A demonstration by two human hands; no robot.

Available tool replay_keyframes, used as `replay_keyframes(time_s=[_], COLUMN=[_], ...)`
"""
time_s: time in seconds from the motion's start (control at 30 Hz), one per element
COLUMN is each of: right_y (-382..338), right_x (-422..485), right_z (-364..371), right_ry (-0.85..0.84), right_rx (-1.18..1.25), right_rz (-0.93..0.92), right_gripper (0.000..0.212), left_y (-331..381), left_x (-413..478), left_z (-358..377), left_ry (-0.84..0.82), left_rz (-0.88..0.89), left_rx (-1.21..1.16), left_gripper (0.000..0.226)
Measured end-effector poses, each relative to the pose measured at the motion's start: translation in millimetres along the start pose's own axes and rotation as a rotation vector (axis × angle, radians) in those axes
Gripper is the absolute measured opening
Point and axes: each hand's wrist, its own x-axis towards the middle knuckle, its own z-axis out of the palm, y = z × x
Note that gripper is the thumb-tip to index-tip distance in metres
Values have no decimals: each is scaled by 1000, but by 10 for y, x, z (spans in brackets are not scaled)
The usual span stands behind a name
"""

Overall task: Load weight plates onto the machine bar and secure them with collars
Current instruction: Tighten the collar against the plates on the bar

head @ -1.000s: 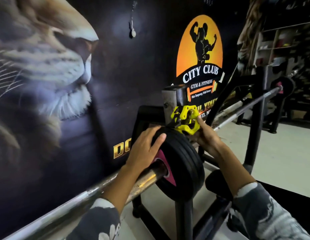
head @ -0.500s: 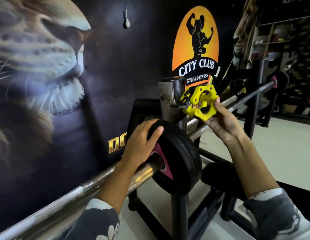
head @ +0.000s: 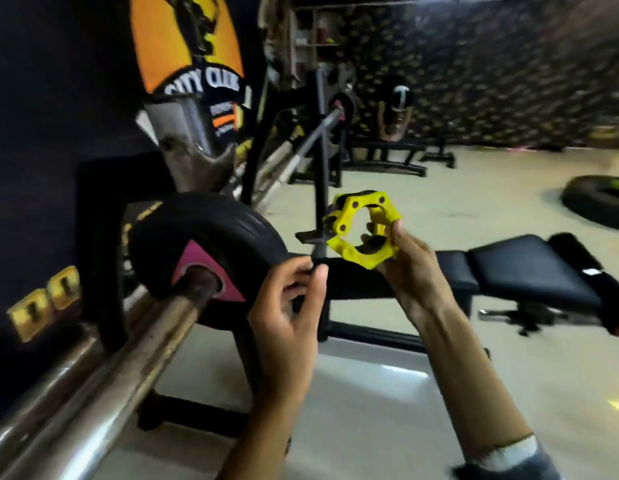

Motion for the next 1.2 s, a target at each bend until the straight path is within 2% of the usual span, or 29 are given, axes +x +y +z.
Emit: replay_keyframes(time_s=[0.07,0.1,0.17,0.23,0.3,0.43,0.53,0.6,0.73,0.93,1.07,1.2], right_y=[34,61,104,149,175,205,170,117,134,525,726,895], right_x=[-328,-490,-790,-1106,-1411,-1976,-2363,-2601,-3080,-3762,-3961,-3958], right_z=[-29,-49,-95,-122,-135,-103,-21,110,466,1152,1671,2112], right_ry=[86,132,197,270,301,369,389,332,129,66,6,-42], right_rx=[-48,-80,-128,-127,-97,-189,-314,-361,-467,-355,-296,-282], right_rz=[-20,-30,-39,-36,-54,-30,-10,-31,-28,-42,-57,-73], right_gripper=[48,49,41,43,42,34,55,54,32,32,37,43], left_y=[29,24,24,104,217,383,518,645,924,1336,1481,1429], left_x=[-170,-252,-391,-556,-738,-1018,-1135,-1213,-1416,-1816,-1782,-1538], left_z=[81,90,75,21,-27,-194,-465,-712,-1348,-2349,-3014,-3548], left_ry=[-124,-211,-337,-407,-465,-481,-490,-543,-549,-385,-359,-364], left_rz=[-307,-404,-532,-647,-723,-679,-642,-576,-531,-509,-430,-406], left_rx=[-219,-289,-389,-476,-544,-512,-469,-435,-395,-311,-298,-266], left_gripper=[16,21,32,42,41,17,17,17,19,23,22,38])
